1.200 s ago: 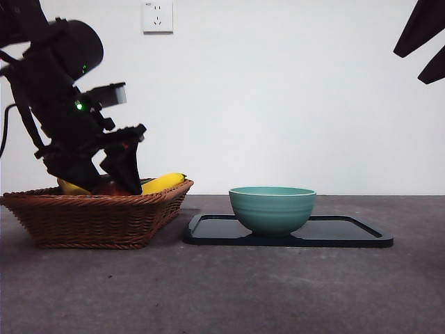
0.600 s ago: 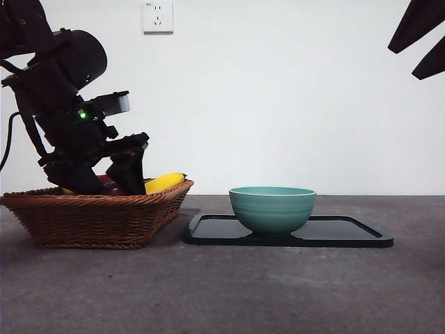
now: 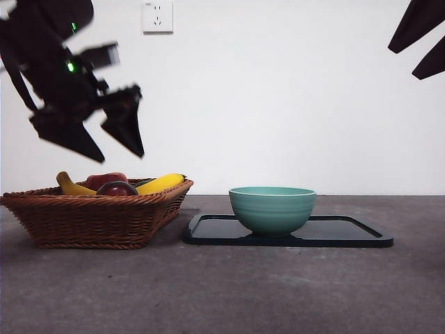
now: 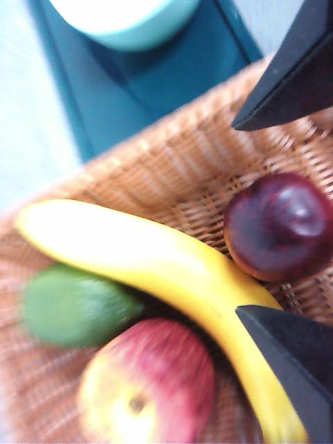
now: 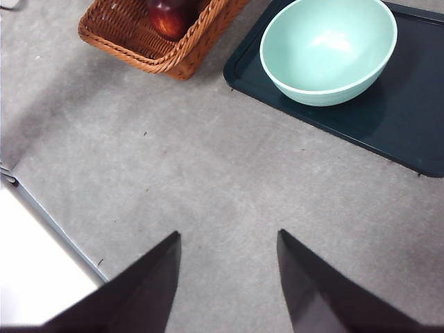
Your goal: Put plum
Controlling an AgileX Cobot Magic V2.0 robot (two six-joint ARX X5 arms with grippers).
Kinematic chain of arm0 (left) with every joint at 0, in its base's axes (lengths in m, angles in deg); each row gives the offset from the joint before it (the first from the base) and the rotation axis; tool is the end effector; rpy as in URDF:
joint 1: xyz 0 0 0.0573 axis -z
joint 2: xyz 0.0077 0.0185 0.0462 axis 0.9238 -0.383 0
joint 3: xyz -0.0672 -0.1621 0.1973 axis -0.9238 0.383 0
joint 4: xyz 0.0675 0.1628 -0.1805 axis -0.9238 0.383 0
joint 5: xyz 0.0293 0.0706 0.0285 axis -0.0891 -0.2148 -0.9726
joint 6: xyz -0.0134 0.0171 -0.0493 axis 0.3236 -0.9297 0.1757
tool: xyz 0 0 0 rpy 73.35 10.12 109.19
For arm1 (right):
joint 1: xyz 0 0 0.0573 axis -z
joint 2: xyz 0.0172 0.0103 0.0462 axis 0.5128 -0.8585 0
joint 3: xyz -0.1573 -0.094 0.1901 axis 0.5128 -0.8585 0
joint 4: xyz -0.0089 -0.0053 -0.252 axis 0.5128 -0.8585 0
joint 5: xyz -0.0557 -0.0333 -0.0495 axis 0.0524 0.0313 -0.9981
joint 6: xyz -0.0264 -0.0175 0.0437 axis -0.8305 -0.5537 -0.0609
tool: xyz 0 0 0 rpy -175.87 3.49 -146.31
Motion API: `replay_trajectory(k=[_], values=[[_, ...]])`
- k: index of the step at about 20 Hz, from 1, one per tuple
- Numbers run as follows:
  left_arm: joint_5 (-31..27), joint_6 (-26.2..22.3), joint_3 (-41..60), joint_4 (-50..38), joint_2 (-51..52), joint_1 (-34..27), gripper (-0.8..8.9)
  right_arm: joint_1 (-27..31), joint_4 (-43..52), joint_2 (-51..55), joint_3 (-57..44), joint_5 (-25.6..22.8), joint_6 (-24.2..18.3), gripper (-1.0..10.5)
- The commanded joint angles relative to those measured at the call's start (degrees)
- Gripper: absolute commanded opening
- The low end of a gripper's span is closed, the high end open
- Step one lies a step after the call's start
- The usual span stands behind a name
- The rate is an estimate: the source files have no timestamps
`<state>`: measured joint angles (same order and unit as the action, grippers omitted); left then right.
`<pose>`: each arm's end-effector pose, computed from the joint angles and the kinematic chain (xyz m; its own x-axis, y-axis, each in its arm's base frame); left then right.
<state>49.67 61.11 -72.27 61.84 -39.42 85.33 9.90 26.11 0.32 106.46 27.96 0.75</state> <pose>0.3097 -0.1044 0.2464 0.6477 -0.3684 -0.6669 0.4465 0.8928 -0.0595 0.1339 0.0643 0.2905 0.4603 0.6309 -0.6246 -0.5559 0.7534 0.3513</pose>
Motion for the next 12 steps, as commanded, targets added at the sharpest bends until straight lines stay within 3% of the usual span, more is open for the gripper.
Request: replay_trajectory(k=[1, 4, 12], values=[[-0.11, 1.07, -1.14, 2.51, 3.98, 0.20, 4.05, -0.31, 0.57, -0.22, 0.42, -0.04, -0.42, 2.2], [1.84, 1.07, -1.14, 8.04, 10.97, 0.24, 4.04, -0.31, 0.57, -0.22, 0.42, -0.04, -0.46, 2.2], [14.08, 1.18, -1.14, 25.46, 28.61, 0.22, 4.03, -0.31, 0.57, -0.22, 0.42, -0.07, -0.46, 2.2]])
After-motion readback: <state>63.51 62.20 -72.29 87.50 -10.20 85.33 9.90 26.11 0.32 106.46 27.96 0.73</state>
